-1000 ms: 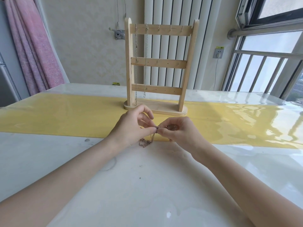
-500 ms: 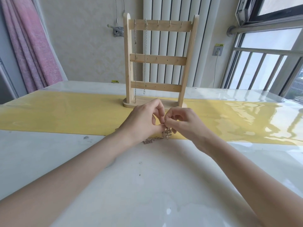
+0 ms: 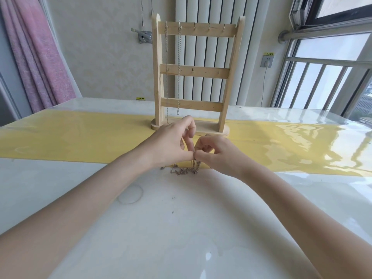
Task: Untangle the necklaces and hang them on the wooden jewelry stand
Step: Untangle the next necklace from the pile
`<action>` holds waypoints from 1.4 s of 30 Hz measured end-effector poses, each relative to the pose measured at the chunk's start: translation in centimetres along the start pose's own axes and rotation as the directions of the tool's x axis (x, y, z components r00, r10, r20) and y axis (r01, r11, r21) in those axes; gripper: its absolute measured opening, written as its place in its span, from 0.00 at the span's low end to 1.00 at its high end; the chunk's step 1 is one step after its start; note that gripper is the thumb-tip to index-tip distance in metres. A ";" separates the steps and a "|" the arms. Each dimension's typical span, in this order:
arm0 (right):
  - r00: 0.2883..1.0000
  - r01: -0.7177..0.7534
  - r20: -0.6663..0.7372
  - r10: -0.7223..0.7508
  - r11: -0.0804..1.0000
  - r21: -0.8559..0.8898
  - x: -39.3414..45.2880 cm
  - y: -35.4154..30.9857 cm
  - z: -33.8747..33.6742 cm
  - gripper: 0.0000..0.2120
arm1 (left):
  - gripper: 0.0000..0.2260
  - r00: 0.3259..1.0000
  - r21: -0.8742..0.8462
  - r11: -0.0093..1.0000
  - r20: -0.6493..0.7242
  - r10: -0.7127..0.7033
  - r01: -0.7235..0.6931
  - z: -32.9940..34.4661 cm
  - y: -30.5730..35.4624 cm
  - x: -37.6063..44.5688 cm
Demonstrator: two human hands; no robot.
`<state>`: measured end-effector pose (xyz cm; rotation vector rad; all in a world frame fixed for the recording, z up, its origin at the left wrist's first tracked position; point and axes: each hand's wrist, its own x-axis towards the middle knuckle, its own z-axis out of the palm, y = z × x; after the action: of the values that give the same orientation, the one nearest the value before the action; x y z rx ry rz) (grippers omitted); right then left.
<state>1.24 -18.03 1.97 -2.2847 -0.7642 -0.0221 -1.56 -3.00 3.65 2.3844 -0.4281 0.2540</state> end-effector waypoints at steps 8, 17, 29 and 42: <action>0.984 0.175 0.072 -0.164 0.963 -0.206 -0.1 0.4 0.1 0.03 | 0.18 0.999 0.075 0.997 0.044 -0.009 0.006 0.8 -0.4 0.0; 1.000 -0.021 0.024 0.017 0.981 0.195 -0.7 0.1 -0.2 0.06 | 0.16 0.996 0.051 0.998 0.073 -0.051 0.047 1.0 -0.4 0.1; 0.999 -0.050 0.038 0.034 0.763 0.645 -0.7 0.3 -0.7 0.06 | 0.14 0.984 -0.473 0.872 -0.051 -0.173 0.128 -0.3 -0.2 0.5; 0.992 -0.104 0.116 0.049 0.835 0.540 -0.5 0.7 -0.9 0.08 | 0.14 0.972 -0.313 0.926 0.172 -0.162 0.210 0.5 -0.6 0.6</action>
<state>1.36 -19.30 2.07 -1.7707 -0.6260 0.3120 -0.81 -3.07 3.11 2.1003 -0.2803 -0.0737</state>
